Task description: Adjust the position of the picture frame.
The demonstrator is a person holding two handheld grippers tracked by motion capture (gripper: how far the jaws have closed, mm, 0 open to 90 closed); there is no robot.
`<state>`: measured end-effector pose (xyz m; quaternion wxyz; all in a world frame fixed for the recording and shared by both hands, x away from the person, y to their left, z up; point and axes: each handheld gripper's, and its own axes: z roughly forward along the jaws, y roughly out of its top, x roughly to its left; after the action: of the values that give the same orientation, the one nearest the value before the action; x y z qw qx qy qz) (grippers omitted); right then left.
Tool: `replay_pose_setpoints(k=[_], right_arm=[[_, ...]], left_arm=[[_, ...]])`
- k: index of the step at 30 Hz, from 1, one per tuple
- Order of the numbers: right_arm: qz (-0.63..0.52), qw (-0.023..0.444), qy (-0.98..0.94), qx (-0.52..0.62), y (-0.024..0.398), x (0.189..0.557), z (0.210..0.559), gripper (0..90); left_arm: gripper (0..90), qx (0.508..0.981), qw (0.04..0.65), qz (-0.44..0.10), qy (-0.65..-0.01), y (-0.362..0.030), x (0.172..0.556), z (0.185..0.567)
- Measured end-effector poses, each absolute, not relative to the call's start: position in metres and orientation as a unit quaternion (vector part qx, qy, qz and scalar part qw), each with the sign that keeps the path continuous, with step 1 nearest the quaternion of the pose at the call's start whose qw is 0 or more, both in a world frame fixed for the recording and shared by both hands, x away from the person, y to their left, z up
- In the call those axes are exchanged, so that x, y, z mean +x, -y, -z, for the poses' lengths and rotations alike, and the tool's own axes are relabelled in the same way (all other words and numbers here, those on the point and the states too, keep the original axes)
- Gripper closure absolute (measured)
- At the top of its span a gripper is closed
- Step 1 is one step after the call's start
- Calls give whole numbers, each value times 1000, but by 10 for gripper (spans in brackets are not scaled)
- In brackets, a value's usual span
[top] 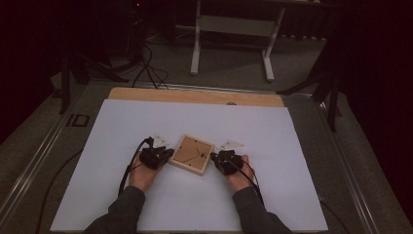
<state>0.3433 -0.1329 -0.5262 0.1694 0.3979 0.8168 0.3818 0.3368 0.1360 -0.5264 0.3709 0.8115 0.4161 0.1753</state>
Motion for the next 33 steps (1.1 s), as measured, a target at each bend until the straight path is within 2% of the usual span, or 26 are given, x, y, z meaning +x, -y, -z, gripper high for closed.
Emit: replay_pose_setpoints(k=[4, 14, 19, 23, 33], right_arm=[[-379, 155, -817, 405, 136, 342, 525, 900], [-363, 131, -835, 394, 140, 329, 525, 900], [-357, 130, -838, 392, 140, 332, 530, 900], [-360, 131, -838, 389, 139, 336, 531, 900], [-360, 133, -836, 393, 134, 348, 532, 900]], left_arm=[[897, 808, 387, -170, -411, -135, 321, 530], [888, 823, 380, -160, -391, -138, 297, 527], [817, 832, 391, -138, -368, -147, 289, 528], [781, 845, 381, -148, -344, -142, 284, 529], [785, 854, 370, -177, -321, -125, 281, 528]])
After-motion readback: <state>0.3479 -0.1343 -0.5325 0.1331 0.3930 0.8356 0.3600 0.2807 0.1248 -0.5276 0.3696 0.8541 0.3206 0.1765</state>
